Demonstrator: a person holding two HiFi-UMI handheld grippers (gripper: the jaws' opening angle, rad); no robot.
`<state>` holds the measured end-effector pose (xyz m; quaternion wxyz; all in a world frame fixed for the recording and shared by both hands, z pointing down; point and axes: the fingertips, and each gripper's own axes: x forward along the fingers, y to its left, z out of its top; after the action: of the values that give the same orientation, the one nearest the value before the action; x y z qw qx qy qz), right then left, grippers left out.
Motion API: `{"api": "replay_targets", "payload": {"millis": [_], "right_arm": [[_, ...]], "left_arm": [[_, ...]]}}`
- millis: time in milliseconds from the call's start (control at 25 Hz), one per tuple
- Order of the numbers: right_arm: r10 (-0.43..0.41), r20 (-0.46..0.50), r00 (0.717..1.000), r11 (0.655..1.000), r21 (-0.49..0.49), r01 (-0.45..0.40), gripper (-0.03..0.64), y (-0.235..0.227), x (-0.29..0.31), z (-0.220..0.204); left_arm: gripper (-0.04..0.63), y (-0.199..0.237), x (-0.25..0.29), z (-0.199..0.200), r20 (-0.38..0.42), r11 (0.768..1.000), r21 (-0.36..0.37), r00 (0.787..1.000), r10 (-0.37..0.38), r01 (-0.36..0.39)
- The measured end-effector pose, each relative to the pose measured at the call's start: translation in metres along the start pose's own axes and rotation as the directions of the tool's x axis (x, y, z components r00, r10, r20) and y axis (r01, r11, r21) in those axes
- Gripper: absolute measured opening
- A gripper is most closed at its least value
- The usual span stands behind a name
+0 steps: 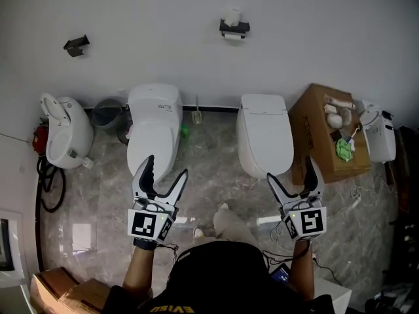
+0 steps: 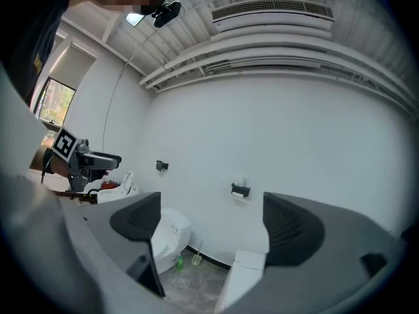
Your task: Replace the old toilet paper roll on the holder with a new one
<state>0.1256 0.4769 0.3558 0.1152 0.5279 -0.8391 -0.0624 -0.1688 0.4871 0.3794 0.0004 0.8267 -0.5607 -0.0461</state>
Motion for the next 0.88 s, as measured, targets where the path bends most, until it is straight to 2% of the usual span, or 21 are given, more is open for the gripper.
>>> {"api": "replay_targets", "payload": {"millis": [200, 360, 600, 720, 880], "right_arm": [[-0.005, 0.007, 1.000, 1.000, 0.023, 0.005, 0.482, -0.020, 0.047, -0.010], [0.022, 0.030, 0.999, 0.999, 0.032, -0.023, 0.482, -0.046, 0.102, -0.020], [0.039, 0.066, 0.997, 0.998, 0.049, -0.043, 0.479, -0.106, 0.189, -0.016], [0.061, 0.067, 0.996, 0.998, 0.006, -0.061, 0.476, -0.135, 0.222, -0.018], [0.081, 0.059, 0.995, 0.996, 0.019, -0.083, 0.468, -0.165, 0.258, -0.027]], "left_arm": [[0.383, 0.014, 0.035, -0.023, -0.043, 1.000, -0.006, 0.999, -0.002, 0.001], [0.383, 0.027, 0.092, -0.036, -0.064, 1.000, 0.007, 0.998, 0.006, -0.006], [0.383, 0.056, 0.204, -0.025, -0.075, 0.998, 0.051, 0.996, 0.048, -0.045], [0.385, 0.056, 0.255, -0.013, -0.064, 0.994, 0.097, 0.996, 0.059, -0.053], [0.383, 0.044, 0.301, -0.017, -0.064, 0.994, 0.107, 0.997, 0.038, -0.031]]}}
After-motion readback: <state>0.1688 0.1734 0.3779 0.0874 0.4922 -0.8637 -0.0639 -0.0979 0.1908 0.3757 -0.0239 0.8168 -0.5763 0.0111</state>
